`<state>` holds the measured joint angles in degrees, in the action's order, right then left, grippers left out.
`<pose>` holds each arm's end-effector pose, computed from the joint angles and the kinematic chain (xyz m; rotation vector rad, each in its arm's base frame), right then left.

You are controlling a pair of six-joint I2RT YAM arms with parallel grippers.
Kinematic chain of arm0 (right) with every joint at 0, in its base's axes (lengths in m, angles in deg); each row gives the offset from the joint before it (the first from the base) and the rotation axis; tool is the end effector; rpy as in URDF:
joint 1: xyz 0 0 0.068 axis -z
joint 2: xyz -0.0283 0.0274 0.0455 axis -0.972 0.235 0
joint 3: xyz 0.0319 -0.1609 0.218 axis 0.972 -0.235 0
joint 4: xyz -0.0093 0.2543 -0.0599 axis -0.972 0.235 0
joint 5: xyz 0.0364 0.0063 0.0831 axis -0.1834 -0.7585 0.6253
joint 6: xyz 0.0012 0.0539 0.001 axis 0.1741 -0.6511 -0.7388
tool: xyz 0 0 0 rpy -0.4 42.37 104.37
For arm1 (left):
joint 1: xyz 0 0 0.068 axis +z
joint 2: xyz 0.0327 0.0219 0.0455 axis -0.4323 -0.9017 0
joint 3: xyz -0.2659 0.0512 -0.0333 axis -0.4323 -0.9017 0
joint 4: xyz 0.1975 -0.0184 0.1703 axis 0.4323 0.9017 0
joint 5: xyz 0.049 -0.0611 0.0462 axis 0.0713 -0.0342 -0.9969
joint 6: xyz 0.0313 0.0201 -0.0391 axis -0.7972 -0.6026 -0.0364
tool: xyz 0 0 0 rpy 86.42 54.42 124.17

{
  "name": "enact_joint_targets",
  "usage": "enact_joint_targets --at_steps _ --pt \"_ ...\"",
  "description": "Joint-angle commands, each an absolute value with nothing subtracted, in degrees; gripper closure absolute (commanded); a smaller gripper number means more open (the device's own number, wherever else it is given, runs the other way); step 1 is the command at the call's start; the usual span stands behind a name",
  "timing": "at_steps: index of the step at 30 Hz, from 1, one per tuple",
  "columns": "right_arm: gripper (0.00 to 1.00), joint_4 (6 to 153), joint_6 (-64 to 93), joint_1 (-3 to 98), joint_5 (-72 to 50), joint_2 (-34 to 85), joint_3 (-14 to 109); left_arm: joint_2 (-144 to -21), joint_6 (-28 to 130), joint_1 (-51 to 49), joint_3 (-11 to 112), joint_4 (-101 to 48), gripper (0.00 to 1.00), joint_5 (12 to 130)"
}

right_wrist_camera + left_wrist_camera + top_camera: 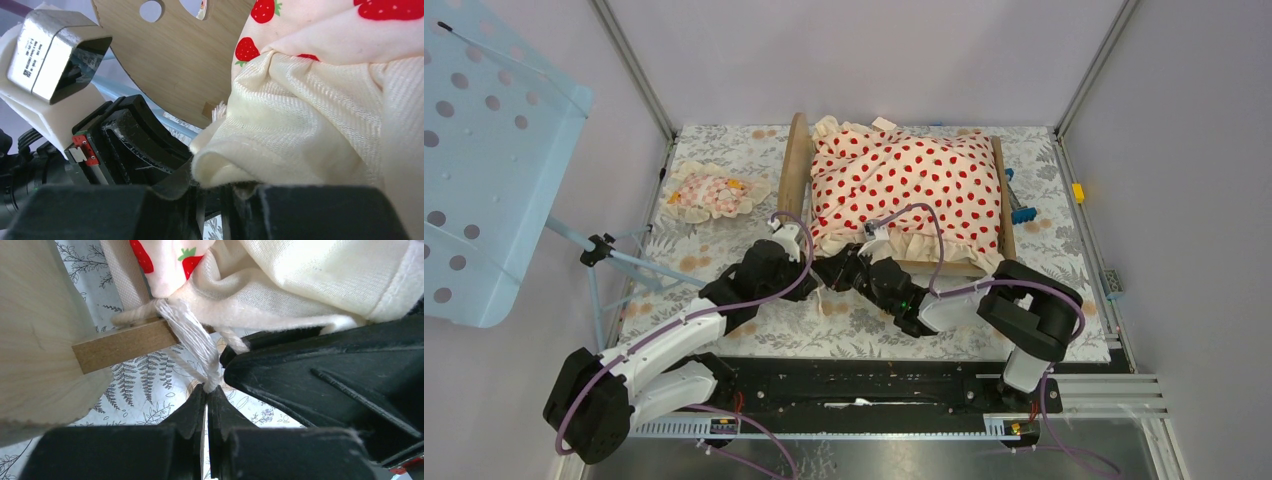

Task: Set up the pet bed
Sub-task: Tie the ropes to the bed frame.

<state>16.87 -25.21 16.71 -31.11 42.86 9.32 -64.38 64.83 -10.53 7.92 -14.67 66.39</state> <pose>0.1776 0.2889 0.1910 -0.0077 1.7085 1.2710 0.1671 -0.1250 0.2079 0.2553 2.2871 -0.6477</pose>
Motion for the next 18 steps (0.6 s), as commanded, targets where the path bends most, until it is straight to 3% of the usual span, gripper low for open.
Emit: enact_joint_targets --at_steps 1,4,18 --pt "0.85 16.41 -25.47 17.24 -30.79 42.36 11.28 -63.20 64.78 -10.83 7.71 -16.41 1.00 67.94" --pt "0.95 18.26 -25.09 17.25 -31.30 40.86 11.48 -62.79 65.14 -10.86 7.67 -15.72 1.00 68.06" --pt "0.95 23.56 -22.45 17.25 -31.22 36.22 11.32 -60.68 65.56 -11.81 7.36 -11.45 1.00 69.63"
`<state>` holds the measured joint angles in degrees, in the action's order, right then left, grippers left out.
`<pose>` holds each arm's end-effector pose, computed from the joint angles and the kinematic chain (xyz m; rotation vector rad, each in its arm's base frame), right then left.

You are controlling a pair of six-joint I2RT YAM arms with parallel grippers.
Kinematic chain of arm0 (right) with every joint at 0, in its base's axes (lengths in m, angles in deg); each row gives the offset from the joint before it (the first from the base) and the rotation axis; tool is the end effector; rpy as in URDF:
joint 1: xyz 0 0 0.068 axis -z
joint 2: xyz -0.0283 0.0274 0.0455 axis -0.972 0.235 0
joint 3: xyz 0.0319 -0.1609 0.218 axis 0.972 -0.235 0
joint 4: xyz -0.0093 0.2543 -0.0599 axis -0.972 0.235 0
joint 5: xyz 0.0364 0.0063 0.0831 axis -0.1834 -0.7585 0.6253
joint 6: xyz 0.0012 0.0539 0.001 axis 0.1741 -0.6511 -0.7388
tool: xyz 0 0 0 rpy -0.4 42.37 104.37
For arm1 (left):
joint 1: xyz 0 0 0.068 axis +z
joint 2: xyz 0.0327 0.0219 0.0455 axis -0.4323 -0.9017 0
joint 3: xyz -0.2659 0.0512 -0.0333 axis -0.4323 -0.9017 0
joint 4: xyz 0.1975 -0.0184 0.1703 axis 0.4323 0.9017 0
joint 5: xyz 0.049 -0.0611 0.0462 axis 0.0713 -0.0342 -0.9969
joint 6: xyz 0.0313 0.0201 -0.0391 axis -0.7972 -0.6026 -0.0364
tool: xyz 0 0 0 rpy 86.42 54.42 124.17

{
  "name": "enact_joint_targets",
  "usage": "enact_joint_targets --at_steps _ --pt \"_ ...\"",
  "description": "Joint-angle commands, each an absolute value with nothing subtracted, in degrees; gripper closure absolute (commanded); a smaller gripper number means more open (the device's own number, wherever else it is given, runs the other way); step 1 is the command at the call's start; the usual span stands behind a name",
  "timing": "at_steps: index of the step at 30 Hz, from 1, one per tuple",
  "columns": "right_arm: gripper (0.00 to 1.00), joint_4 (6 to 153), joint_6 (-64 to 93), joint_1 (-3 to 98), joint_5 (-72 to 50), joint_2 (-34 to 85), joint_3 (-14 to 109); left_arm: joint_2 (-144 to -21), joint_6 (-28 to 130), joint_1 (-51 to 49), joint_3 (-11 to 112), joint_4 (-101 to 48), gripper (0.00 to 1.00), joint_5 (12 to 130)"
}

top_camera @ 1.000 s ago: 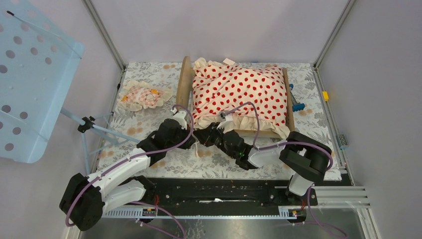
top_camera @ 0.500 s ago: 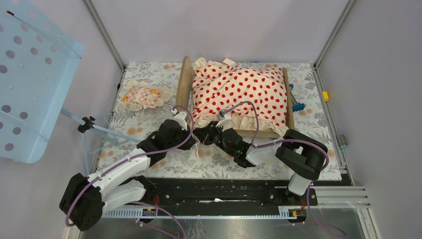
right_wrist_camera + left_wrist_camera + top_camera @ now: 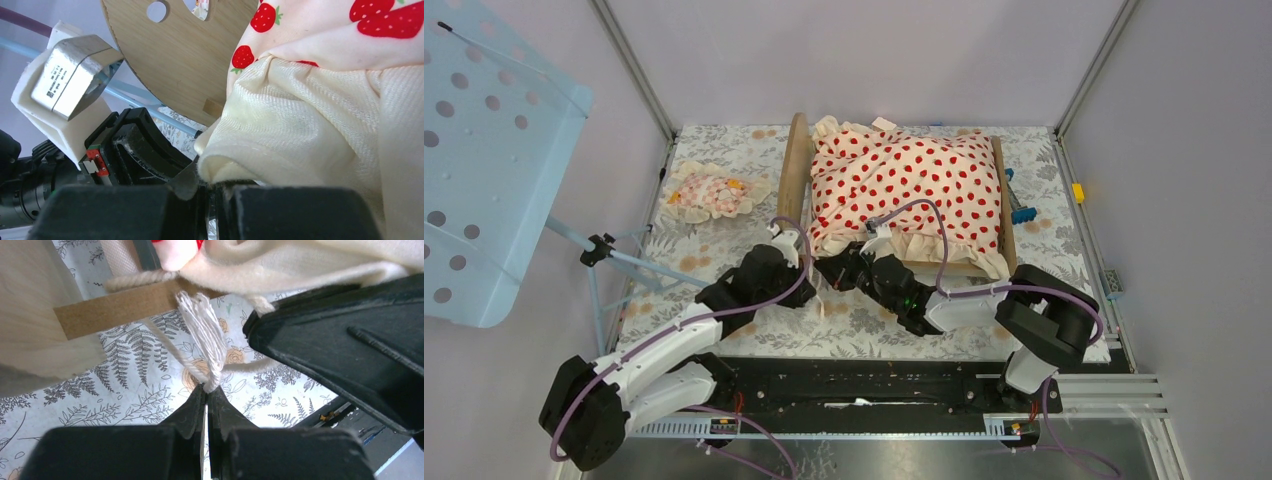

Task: Set up the pet bed
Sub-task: Tie the ropes to the bed frame.

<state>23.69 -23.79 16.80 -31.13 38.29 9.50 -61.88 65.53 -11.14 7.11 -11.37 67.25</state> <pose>0.1749 0.2833 0.2042 -0.0344 1.7383 1.2284 0.1576 -0.1213 0.2063 0.2643 2.3209 -0.6622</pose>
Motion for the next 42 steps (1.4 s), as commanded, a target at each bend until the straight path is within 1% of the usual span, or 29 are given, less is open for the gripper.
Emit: enact_joint_targets --at_steps 1,14,28,32,35,40,42 --pt "0.95 23.53 -22.40 17.26 -31.04 36.19 11.32 -60.83 65.08 -12.02 7.50 -11.32 1.00 70.29" --pt "0.94 24.95 -21.56 17.26 -29.66 35.32 11.38 -64.24 61.32 -14.47 11.28 -7.90 1.00 69.34" --pt "0.90 29.46 -20.86 17.26 -27.83 33.14 11.09 -72.26 53.98 -14.47 18.00 -8.22 1.00 67.25" --pt "0.81 31.63 -20.40 17.26 -28.55 31.64 10.51 -72.79 53.19 -14.47 17.80 -10.02 1.00 66.55" --pt "0.78 32.81 -19.88 17.26 -29.58 30.42 9.66 -73.28 53.09 -14.47 17.29 -12.01 1.00 66.02" --pt "0.67 35.70 -18.97 17.26 -31.05 28.47 9.28 -74.45 53.35 -14.47 17.24 -14.31 1.00 65.63" --pt "0.64 36.99 -18.96 17.26 -31.65 27.63 9.14 -74.74 53.48 -14.47 17.15 -14.99 1.00 65.55"
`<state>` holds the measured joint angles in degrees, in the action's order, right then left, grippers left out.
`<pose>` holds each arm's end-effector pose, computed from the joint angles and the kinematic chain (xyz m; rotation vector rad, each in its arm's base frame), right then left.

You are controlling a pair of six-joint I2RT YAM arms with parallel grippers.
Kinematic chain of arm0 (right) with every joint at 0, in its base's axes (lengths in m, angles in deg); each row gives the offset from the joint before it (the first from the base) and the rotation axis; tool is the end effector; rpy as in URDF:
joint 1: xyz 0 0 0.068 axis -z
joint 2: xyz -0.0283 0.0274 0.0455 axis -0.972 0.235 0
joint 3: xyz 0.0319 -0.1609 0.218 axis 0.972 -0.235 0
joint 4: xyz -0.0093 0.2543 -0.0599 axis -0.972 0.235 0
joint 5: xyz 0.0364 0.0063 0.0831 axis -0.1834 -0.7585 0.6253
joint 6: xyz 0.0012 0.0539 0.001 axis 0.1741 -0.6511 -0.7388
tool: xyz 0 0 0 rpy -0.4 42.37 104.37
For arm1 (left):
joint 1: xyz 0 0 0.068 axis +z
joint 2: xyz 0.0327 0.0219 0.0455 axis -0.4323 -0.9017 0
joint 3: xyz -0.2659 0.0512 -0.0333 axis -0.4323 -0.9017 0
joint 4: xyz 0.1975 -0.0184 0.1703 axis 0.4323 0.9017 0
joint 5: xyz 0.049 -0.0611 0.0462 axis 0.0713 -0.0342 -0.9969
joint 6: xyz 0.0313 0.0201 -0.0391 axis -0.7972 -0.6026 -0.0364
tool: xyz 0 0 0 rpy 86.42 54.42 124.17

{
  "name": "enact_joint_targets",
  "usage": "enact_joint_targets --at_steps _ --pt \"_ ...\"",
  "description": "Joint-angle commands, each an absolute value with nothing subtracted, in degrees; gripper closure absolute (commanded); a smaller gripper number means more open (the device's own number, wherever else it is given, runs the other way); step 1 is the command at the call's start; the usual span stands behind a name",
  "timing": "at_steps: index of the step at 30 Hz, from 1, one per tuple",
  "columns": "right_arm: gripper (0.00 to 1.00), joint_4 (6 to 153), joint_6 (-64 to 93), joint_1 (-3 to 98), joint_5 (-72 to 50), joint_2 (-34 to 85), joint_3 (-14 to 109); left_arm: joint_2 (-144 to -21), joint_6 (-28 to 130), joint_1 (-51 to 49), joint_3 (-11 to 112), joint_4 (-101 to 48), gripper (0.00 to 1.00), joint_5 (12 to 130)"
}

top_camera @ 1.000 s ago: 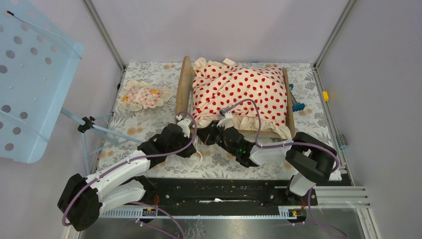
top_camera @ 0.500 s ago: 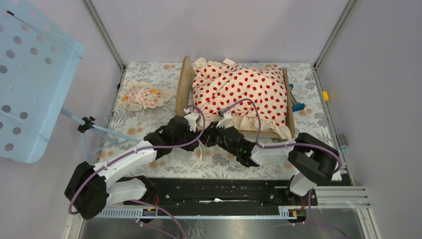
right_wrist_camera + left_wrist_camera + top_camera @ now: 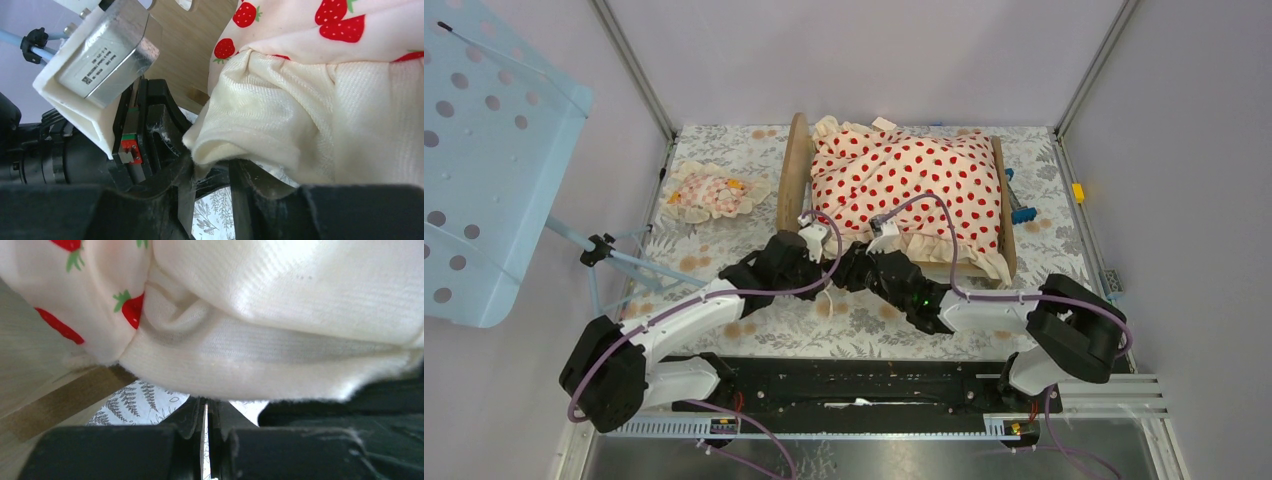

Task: Set up the pet bed
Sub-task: Tie the ropes to the bed frame.

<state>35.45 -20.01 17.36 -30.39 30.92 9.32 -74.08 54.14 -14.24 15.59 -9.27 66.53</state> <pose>0.1698 0.2694 0.2203 -0.1114 1.8011 1.1329 0.1800 -0.1534 0.2095 0.5617 2.3486 -0.5343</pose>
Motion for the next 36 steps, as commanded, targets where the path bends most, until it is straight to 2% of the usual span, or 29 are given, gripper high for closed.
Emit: enact_joint_targets --at_steps 1,6,10,18,29,36 --pt "0.63 37.43 -18.97 17.26 -31.94 27.26 8.90 -74.83 53.52 -14.47 17.14 -15.28 1.00 65.59" --pt "0.60 41.50 -20.93 17.26 -36.35 24.11 7.64 -75.11 53.74 -14.47 16.66 -16.61 1.00 65.09" --pt "0.62 46.51 -26.28 17.26 -41.61 22.37 6.49 -75.42 54.05 -14.44 16.30 -17.74 1.00 65.09" --pt "0.62 46.40 -37.84 17.22 -42.93 26.99 6.30 -75.98 54.41 -14.47 15.65 -17.60 1.00 65.21" --pt "0.60 47.80 -40.59 17.24 -46.92 25.20 3.80 -71.34 51.66 -14.47 12.39 -19.13 1.00 66.83" --pt "0.58 50.10 -41.48 17.25 -50.44 22.51 1.87 -73.88 49.77 -14.47 13.57 -17.64 1.00 68.88"
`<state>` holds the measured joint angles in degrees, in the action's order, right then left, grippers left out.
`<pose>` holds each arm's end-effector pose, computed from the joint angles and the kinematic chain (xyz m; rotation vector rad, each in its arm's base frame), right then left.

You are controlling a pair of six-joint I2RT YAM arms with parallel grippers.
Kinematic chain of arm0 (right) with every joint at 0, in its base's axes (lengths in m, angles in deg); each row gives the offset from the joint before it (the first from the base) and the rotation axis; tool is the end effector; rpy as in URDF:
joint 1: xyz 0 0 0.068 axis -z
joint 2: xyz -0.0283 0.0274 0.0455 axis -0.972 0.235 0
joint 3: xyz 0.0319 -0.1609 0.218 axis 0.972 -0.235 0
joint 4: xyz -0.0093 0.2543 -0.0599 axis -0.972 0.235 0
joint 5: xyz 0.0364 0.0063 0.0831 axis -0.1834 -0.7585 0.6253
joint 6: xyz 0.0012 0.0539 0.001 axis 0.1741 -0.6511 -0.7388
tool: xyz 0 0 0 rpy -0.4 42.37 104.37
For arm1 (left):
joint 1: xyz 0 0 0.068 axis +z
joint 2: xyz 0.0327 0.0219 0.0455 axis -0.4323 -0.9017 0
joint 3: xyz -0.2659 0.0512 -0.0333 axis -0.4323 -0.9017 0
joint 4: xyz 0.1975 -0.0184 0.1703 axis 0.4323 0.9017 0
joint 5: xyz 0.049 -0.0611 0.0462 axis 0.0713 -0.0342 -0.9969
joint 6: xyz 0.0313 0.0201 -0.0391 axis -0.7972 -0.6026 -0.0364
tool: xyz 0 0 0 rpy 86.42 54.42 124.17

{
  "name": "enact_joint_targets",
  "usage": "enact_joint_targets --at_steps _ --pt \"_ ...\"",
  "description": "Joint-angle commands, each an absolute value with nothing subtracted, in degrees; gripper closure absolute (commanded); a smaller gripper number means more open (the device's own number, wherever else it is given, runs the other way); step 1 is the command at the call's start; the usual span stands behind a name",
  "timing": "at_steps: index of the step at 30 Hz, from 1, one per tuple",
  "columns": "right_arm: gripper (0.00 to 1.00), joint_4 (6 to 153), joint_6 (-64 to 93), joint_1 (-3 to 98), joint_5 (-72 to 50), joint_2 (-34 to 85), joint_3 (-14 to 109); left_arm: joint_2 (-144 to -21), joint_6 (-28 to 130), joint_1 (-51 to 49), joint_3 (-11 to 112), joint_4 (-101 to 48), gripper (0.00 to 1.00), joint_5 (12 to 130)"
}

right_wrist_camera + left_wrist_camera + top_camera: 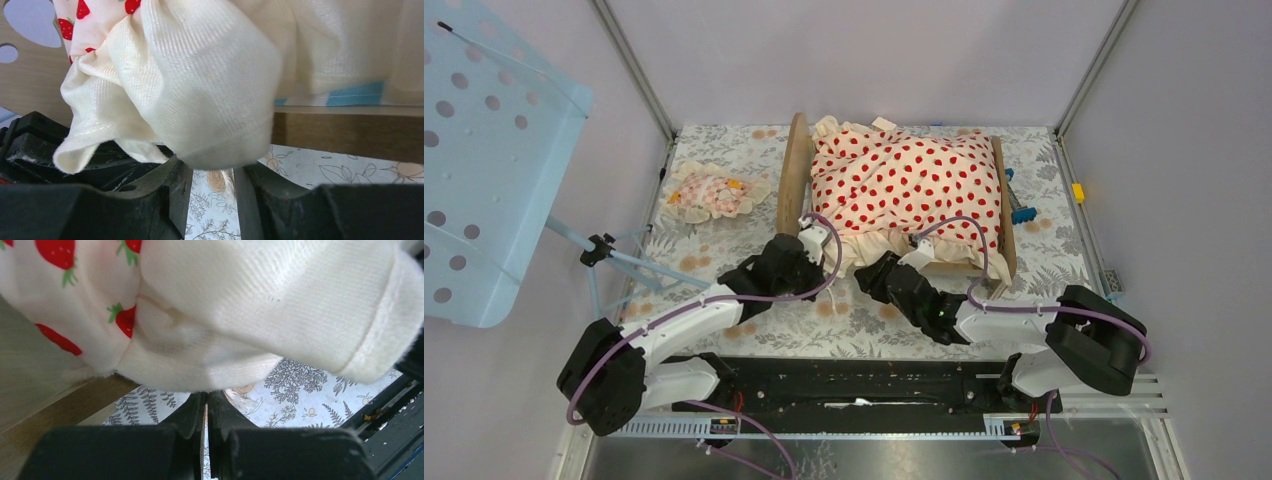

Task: Set up the pet bed
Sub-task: Tie the ropes to the bed frame.

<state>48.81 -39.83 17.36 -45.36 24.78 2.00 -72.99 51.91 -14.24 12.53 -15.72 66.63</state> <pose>0.1567 0.2304 0.1870 0.3649 1.9767 0.9653 0.1789 -0.1526 0.2055 0.5912 2.2567 -0.5497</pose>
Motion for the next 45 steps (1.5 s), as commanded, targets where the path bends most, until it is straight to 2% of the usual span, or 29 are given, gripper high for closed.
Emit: enact_joint_targets --at_steps 1,8,17,26,33,40,45 --pt "0.57 50.37 -41.47 17.26 -50.58 22.41 1.88 -74.34 49.51 -14.47 13.87 -17.21 1.00 68.78" --pt "0.57 51.50 -42.77 17.26 -50.47 21.77 1.45 -79.28 48.29 -14.47 18.87 -10.66 1.00 64.52" --pt "0.58 46.38 -45.49 17.26 -48.24 25.35 0.40 -80.86 49.45 -14.47 18.82 -11.68 1.00 62.89" --pt "0.59 33.89 -49.51 17.02 -45.09 33.46 -0.89 -84.73 47.80 -14.47 21.49 -9.45 1.00 62.84" --pt "0.55 23.26 -52.42 16.39 -45.41 38.42 -1.84 -85.51 47.25 -14.47 21.43 -9.28 1.00 62.92" --pt "0.51 6.02 -56.99 15.98 -44.95 50.13 -1.42 -86.46 46.46 -14.47 22.01 -8.34 1.00 64.19" --pt "0.48 2.87 -59.10 15.72 -45.59 54.46 0.09 -87.23 46.06 -14.47 22.27 -7.86 1.00 64.73"
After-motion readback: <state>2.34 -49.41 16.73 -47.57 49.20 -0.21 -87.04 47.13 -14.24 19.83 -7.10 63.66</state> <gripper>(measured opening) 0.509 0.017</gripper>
